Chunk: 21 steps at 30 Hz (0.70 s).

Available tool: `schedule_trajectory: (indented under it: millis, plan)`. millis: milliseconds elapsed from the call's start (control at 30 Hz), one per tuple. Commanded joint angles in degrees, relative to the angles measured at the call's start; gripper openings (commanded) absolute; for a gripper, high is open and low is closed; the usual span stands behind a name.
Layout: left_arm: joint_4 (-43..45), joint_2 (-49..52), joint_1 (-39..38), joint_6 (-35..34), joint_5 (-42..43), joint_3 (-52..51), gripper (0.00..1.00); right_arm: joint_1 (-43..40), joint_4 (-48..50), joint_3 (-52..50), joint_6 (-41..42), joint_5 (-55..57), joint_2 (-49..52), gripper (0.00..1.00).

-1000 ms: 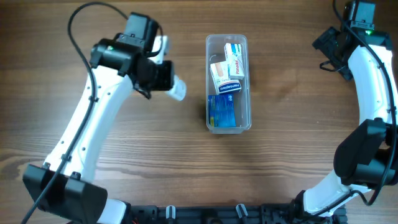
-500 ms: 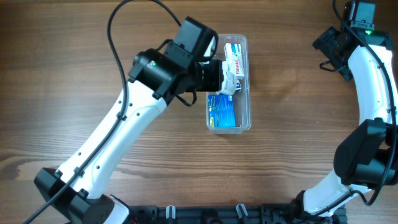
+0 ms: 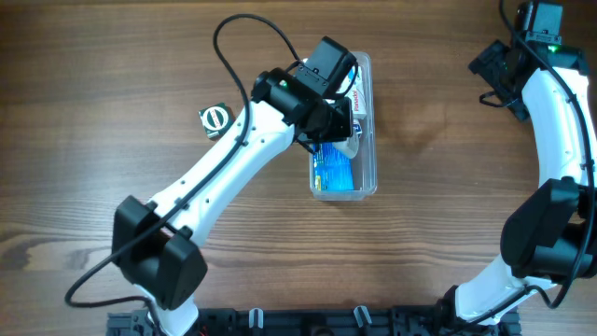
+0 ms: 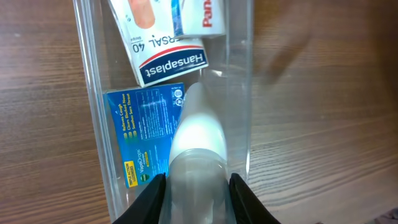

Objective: Pack container
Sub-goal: 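Carry the white bottle into the clear container and release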

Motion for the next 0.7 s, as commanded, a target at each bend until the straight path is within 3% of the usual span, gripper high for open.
schedule_trajectory:
  millis: [0, 367, 667]
  plan:
    - [0.70, 1.66, -1.99, -2.95, 0.72, 1.53, 0.25, -0.11, 0.00, 0.04, 0.85, 0.98, 0.98, 1.00]
    - [1.55, 4.96, -4.31, -4.44, 0.48, 1.53, 0.26, -0.11, 0.02, 0.04, 0.85, 0.98, 0.98, 1.00]
    - [1.44, 5.53, -4.35, -4.42, -0.15, 1.53, 0.33, -0.11, 0.02, 0.04, 0.85, 0.98, 0.98, 1.00]
